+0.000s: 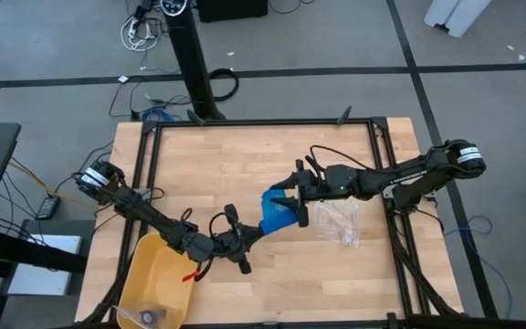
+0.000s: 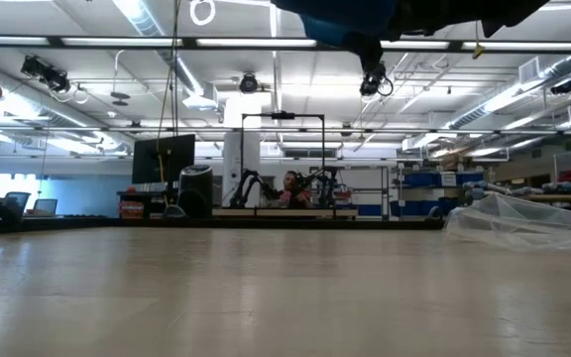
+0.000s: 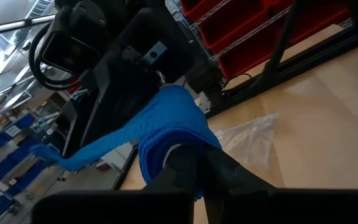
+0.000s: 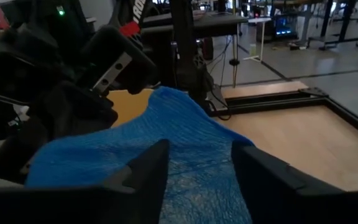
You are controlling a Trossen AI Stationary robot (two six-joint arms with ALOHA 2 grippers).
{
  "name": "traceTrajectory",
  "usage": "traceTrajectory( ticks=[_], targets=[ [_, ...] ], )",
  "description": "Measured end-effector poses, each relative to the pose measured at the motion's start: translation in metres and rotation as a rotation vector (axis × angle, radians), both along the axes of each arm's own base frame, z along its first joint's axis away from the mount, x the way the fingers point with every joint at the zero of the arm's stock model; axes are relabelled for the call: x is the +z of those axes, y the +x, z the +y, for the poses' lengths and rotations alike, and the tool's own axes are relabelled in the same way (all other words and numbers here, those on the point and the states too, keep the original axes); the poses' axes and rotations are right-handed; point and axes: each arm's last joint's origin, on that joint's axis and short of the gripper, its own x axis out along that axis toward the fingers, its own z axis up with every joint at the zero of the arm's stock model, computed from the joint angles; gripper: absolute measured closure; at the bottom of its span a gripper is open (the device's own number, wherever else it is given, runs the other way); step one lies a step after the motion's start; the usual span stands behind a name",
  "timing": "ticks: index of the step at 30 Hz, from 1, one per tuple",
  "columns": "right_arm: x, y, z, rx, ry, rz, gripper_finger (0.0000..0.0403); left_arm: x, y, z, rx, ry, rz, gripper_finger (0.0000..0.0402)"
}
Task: Roll bandage
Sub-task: Roll the blue bandage
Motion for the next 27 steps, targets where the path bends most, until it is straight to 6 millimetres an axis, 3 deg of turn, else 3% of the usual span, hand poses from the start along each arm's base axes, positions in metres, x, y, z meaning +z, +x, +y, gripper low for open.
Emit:
traceTrajectory(
  ticks=[11,19,27],
  targets=[
    [0.01,-0.013,-0.001,0.003,0.009,0.028,0.0177,0.001,-0.001,-0.002,0.0,0.001,-0.004,0.0388],
    [0.018,-0.016,0.005,0.093,-0.009,-0.034,0.0199,-0.002,0.0,-0.001,-0.039,0.002,0.019,0.0388],
    [0.005,-0.009,0.004,0.087,-0.003,0.031,0.0234,0.001,0.004,0.001,-0.083,0.018,0.025,0.0388]
  ],
)
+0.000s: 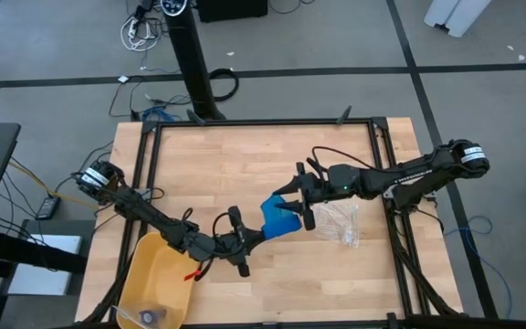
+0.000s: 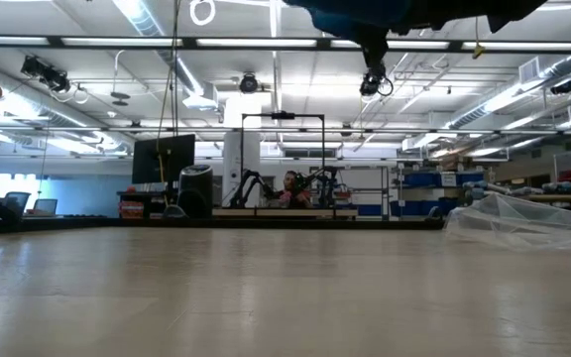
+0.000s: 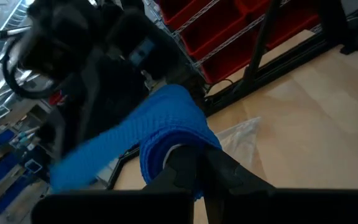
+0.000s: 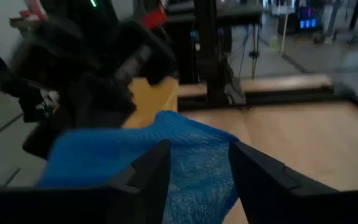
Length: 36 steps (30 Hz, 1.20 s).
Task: Roll bandage
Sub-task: Roll the blue bandage
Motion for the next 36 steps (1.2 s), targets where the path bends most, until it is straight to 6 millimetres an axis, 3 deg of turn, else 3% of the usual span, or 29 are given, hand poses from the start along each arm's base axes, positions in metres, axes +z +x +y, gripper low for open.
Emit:
traceTrajectory(
  ticks=[9,18,23,29,36],
  targets=[
    [-0.015,-0.002,-0.003,-0.014,0.1,0.159,0.0258,0.014,0.007,-0.005,-0.011,0.095,0.025,0.0388],
    [-0.012,-0.007,-0.002,0.046,0.09,0.172,0.0198,0.025,0.011,-0.007,-0.01,0.139,0.031,0.0388],
    [0.01,-0.026,-0.004,0.068,0.002,0.107,0.0173,0.015,0.009,-0.006,0.005,0.136,0.087,0.0388],
    [0.026,-0.039,0.002,0.206,0.006,0.039,0.017,0.0,0.007,0.002,0.076,0.41,0.278,0.0388],
    [0.022,-0.024,0.013,0.25,-0.083,0.101,0.0188,-0.001,0.012,0.015,0.083,0.686,0.383,0.0388]
  ],
)
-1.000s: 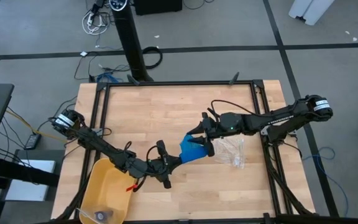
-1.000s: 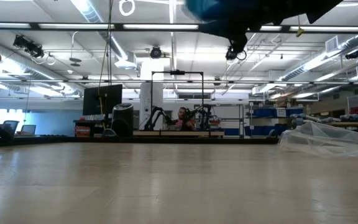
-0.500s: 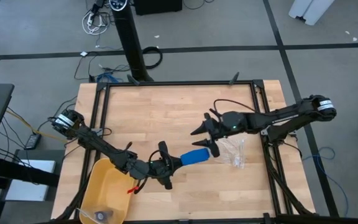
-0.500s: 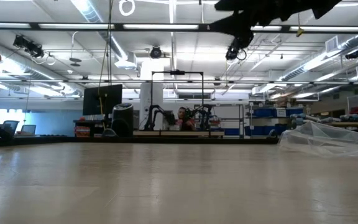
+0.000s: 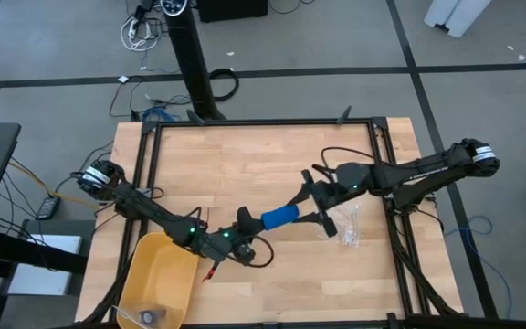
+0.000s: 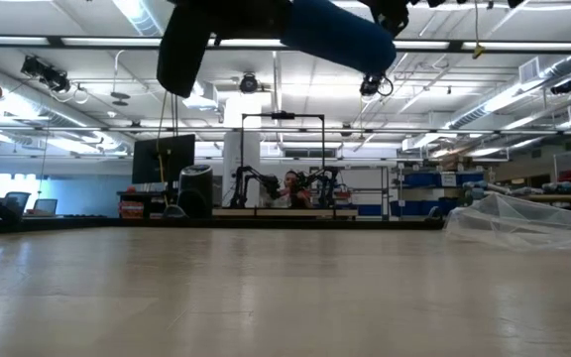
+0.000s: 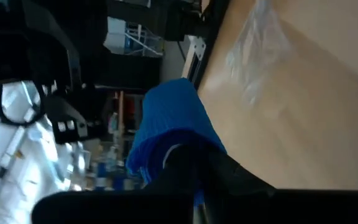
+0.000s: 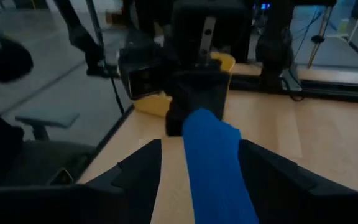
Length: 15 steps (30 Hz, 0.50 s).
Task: Roll bandage
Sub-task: Roll the blue bandage
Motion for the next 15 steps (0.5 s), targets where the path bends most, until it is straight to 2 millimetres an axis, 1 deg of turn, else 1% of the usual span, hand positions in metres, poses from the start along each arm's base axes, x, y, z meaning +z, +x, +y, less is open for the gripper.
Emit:
traceTrajectory(
  ticks=[3,5,9,12,15],
  targets=[
    [0.0,0.011,0.002,-0.053,-0.06,0.079,0.0192,0.001,0.001,0.003,0.012,0.073,0.024,0.0388],
    [-0.001,0.016,0.003,-0.082,-0.105,0.128,0.0195,0.001,0.001,0.003,0.018,0.087,0.028,0.0388],
    [0.001,0.024,0.004,-0.096,-0.107,0.152,0.0207,0.001,0.001,0.003,0.027,0.086,0.026,0.0388],
    [0.005,0.024,0.004,-0.096,-0.106,0.15,0.023,0.001,0.0,0.003,0.035,0.084,0.02,0.0388],
    [0.006,0.024,0.003,-0.099,-0.103,0.148,0.0266,0.001,0.0,0.001,0.035,0.084,0.02,0.0388]
  ],
)
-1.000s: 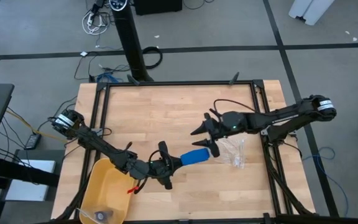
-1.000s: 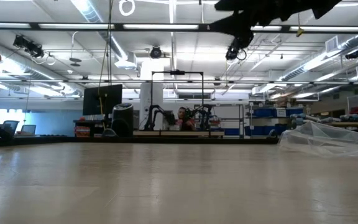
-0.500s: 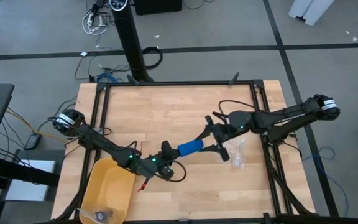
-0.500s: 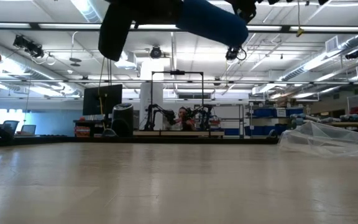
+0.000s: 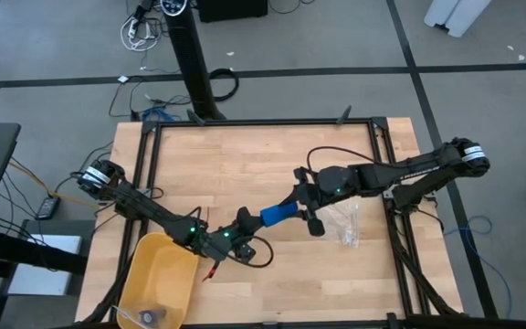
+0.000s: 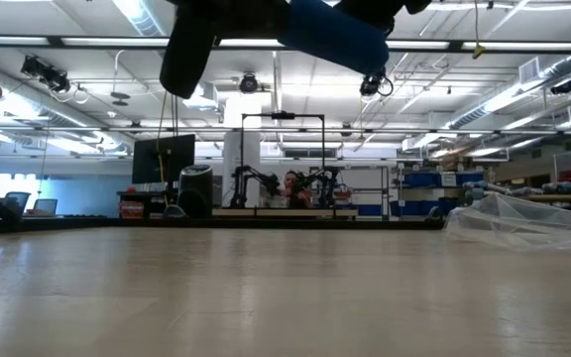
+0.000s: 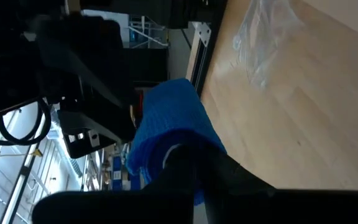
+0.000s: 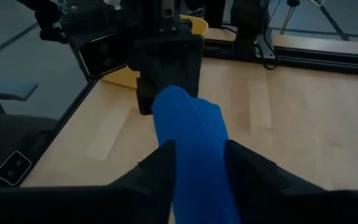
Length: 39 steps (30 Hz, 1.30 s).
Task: Roll bandage
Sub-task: Roll the blue bandage
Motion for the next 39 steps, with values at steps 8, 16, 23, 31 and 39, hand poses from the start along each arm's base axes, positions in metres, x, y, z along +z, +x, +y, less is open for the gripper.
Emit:
traceTrajectory(
  ticks=[8,16,23,31,39],
  targets=[
    [-0.001,0.0,-0.005,-0.019,-0.003,0.013,0.0316,0.0,0.0,0.0,-0.003,-0.003,-0.001,0.0388],
    [-0.001,0.001,-0.013,0.042,0.058,0.02,0.0249,0.0,0.0,-0.001,-0.035,-0.006,0.005,0.0388],
    [-0.011,0.01,-0.018,0.091,0.135,0.064,0.025,0.0,0.0,-0.001,-0.043,-0.006,0.009,0.0388],
    [-0.013,0.013,-0.019,0.1,0.142,0.062,0.0291,-0.001,0.0,-0.001,-0.044,-0.004,0.014,0.0388],
    [-0.009,0.012,-0.018,0.104,0.13,0.038,0.0374,-0.001,0.0,-0.001,-0.023,-0.005,0.007,0.0388]
  ],
)
